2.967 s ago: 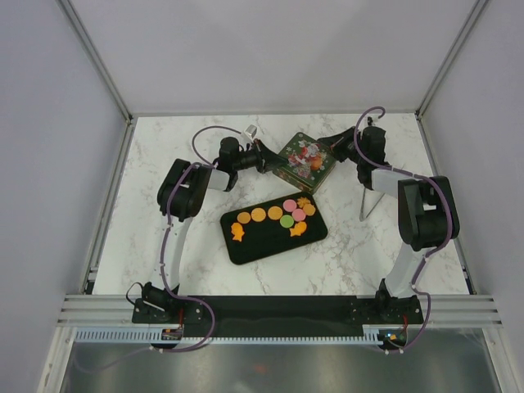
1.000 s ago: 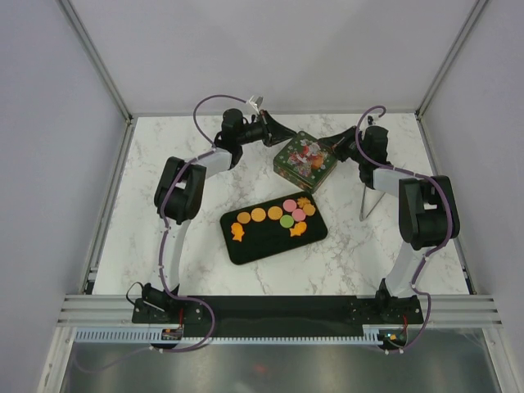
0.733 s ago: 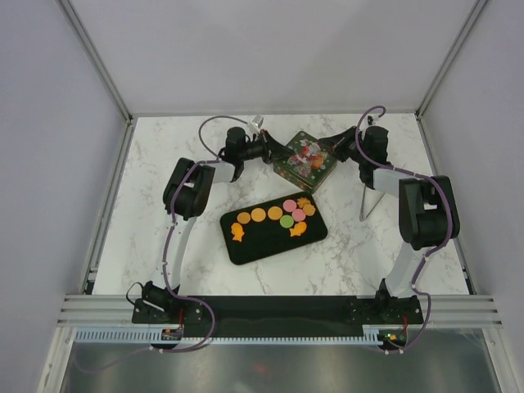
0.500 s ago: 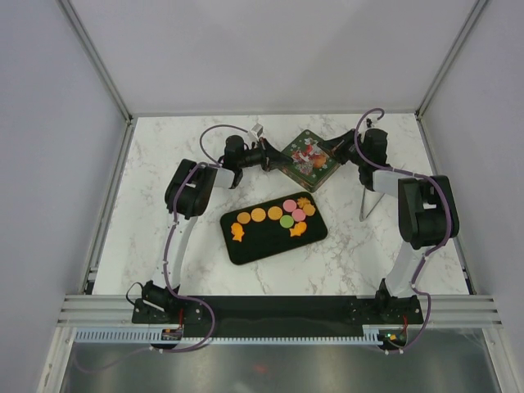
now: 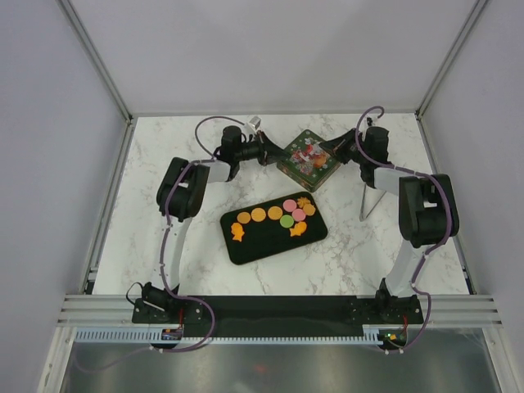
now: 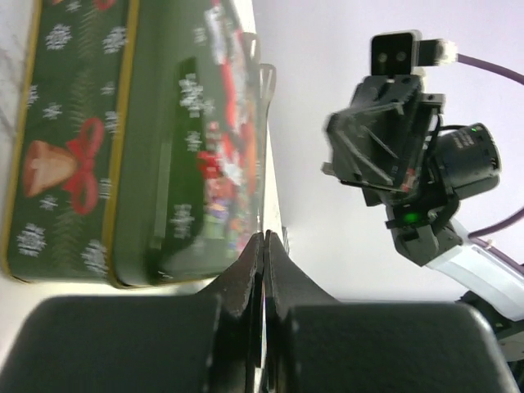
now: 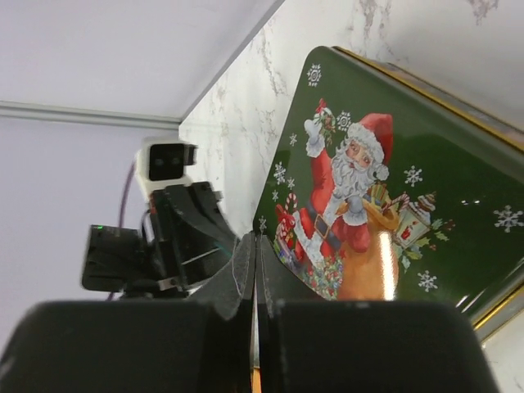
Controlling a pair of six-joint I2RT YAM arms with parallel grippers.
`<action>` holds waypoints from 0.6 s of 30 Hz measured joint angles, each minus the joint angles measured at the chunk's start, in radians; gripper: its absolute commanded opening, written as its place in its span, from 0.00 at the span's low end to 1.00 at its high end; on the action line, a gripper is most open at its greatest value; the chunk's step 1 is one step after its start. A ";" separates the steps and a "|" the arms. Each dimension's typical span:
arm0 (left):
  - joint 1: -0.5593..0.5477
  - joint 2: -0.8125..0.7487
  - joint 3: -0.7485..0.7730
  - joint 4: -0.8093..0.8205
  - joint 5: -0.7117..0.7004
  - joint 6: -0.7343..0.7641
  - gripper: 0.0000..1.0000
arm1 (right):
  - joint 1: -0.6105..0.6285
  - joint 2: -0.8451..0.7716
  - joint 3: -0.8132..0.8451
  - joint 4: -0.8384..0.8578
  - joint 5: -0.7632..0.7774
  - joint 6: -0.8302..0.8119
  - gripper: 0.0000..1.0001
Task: Pack the cookies
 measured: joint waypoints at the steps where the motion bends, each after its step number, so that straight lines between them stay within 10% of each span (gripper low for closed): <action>1: 0.003 -0.021 0.000 -0.026 0.000 0.013 0.09 | -0.003 0.000 0.008 -0.016 0.001 -0.011 0.06; 7: 0.016 -0.256 0.000 -0.283 -0.064 0.182 0.61 | -0.011 -0.076 0.088 -0.233 0.072 -0.152 0.65; 9: 0.016 -0.383 -0.020 -0.391 -0.136 0.266 1.00 | -0.011 -0.139 0.111 -0.316 0.118 -0.207 0.85; 10: 0.015 -0.457 -0.046 -0.430 -0.174 0.301 1.00 | -0.011 -0.180 0.117 -0.353 0.147 -0.241 0.98; 18: -0.024 -1.027 -0.408 -0.681 -0.457 0.524 1.00 | -0.011 -0.630 0.005 -0.509 0.354 -0.406 0.98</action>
